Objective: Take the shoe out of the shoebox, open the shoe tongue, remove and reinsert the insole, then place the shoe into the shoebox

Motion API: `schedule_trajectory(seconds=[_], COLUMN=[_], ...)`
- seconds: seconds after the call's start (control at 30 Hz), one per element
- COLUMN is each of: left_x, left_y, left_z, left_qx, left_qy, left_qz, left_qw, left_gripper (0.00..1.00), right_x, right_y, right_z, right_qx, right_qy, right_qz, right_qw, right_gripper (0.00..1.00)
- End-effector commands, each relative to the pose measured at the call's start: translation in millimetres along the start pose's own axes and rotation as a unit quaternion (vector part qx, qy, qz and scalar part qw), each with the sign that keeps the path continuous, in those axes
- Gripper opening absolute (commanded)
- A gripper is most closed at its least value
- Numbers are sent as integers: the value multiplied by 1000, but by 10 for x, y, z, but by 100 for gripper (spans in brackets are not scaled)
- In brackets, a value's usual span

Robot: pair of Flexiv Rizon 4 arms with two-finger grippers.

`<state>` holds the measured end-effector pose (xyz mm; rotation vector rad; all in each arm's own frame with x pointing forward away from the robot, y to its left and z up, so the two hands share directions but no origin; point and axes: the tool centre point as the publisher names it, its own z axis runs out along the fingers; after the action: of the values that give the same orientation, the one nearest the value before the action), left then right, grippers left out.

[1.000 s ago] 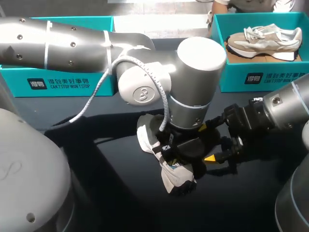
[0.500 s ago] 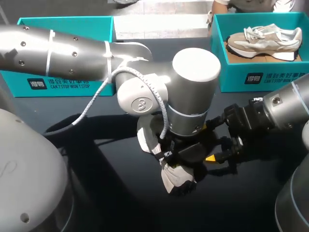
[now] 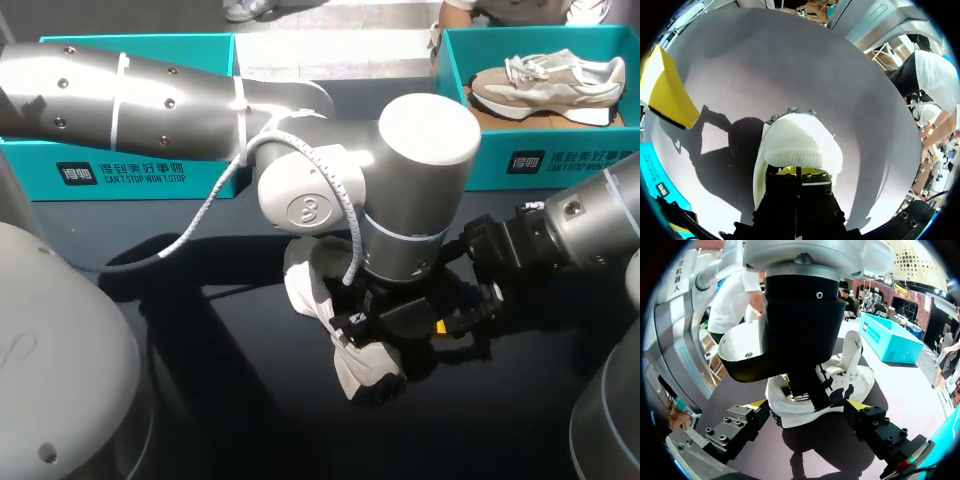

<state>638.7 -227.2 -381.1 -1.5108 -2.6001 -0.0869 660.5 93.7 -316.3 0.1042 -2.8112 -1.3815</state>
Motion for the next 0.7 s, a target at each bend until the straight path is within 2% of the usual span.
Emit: schedule_trajectory(seconds=[0.03, 0.2, 0.3, 0.53, 0.7], left_x=[-70, -128, -128, -23, 42], left_y=[-11, -11, -2, 62, 130], left_z=[177, 334, 346, 72, -3], left_qx=[1, -1, -6, -32, -46], left_qy=[5, -1, 3, 5, -7], left_qz=[5, -1, -5, -13, -19], left_qw=[1000, 1000, 1000, 999, 999], left_gripper=[0, 0, 0, 0, 0], right_x=[2, 2, 2, 2, 2], right_y=[10, 10, 10, 10, 10], right_z=[19, 19, 19, 19, 19], right_qx=[2, 2, 2, 2, 2], right_qy=[-1, -1, -1, -1, -1], right_qz=[1, 1, 1, 1, 1], right_qw=[1000, 1000, 1000, 1000, 1000], right_gripper=[100, 100, 100, 100, 100])
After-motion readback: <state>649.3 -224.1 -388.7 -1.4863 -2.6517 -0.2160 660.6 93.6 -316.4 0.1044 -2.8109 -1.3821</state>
